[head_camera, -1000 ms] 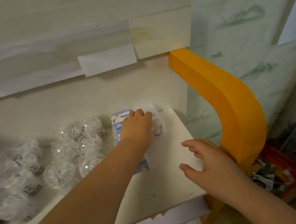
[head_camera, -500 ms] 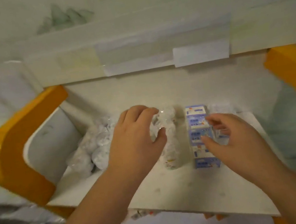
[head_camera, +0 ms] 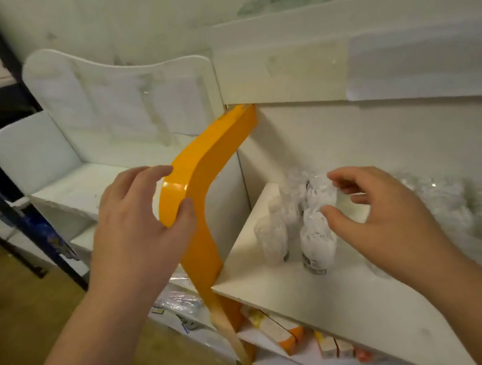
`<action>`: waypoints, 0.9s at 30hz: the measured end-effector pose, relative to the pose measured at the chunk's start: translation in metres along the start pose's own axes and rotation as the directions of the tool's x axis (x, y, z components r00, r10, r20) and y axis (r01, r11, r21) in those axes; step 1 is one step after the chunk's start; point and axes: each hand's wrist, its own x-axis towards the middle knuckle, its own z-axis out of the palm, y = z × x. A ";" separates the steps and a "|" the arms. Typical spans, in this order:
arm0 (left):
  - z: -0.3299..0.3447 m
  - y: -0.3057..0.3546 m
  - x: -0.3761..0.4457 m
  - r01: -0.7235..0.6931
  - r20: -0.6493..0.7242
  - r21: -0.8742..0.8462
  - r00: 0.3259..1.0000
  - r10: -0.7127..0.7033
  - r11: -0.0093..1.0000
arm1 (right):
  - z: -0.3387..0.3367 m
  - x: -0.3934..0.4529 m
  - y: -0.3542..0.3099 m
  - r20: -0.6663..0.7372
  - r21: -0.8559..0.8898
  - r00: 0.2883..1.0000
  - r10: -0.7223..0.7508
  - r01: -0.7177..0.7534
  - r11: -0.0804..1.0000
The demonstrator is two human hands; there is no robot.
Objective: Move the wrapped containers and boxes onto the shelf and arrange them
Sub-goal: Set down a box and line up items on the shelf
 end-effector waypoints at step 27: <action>0.052 -0.219 0.116 -0.042 0.273 -0.121 0.959 0.074 0.992 | 0.172 0.122 -0.159 -0.109 -0.131 0.988 -0.111 0.096 0.987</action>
